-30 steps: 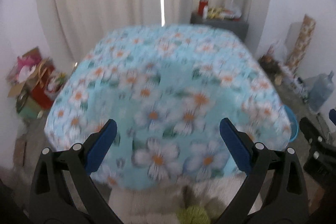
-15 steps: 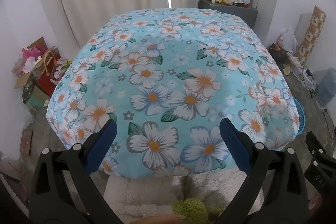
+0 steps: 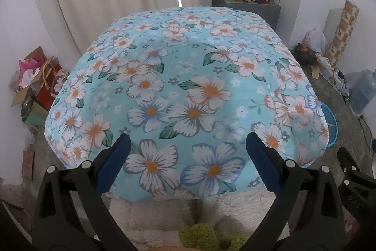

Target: Collect trash

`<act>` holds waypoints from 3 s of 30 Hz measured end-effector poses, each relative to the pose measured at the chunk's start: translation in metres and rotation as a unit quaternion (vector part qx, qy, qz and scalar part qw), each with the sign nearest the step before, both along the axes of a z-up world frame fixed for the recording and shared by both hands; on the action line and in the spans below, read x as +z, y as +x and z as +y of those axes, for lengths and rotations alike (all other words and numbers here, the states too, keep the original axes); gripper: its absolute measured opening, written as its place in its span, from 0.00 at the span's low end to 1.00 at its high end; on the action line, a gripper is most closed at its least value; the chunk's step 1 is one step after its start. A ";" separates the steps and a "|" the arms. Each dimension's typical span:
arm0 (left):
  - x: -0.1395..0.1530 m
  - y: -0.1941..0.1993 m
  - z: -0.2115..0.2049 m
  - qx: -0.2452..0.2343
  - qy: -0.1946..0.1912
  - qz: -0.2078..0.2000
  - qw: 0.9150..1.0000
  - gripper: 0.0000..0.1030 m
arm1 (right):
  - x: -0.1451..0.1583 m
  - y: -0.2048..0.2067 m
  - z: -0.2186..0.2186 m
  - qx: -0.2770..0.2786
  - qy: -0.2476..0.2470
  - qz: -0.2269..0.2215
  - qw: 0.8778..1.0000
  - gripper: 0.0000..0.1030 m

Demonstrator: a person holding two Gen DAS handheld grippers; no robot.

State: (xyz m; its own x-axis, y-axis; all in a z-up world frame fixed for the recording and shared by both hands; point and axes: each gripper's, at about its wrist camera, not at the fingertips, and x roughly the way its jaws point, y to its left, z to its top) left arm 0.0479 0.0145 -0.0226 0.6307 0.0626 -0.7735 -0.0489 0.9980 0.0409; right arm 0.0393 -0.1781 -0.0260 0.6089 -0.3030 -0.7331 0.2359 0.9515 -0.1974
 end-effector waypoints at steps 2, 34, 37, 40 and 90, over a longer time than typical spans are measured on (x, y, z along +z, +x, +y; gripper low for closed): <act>0.002 0.001 -0.002 -0.002 0.000 -0.003 1.000 0.91 | 0.001 0.000 -0.002 -0.003 0.000 0.000 1.000 0.94; 0.008 0.002 -0.011 -0.015 -0.007 -0.008 1.000 0.91 | 0.016 -0.003 -0.023 -0.040 -0.008 -0.012 0.999 0.94; 0.008 0.002 -0.011 -0.016 -0.007 -0.010 1.000 0.91 | 0.016 -0.004 -0.023 -0.041 -0.007 -0.011 0.999 0.94; 0.009 0.003 -0.008 -0.014 -0.007 -0.011 1.000 0.91 | 0.016 -0.004 -0.023 -0.040 -0.007 -0.011 0.999 0.94; 0.009 0.004 -0.004 -0.013 -0.008 -0.008 1.000 0.91 | 0.019 -0.002 -0.018 -0.037 -0.008 -0.014 0.999 0.94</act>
State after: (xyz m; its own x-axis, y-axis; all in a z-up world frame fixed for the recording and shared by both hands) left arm 0.0515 0.0105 -0.0135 0.6438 0.0329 -0.7645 -0.0229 0.9995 0.0237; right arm 0.0372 -0.1964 -0.0075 0.6042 -0.3603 -0.7107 0.3114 0.9278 -0.2056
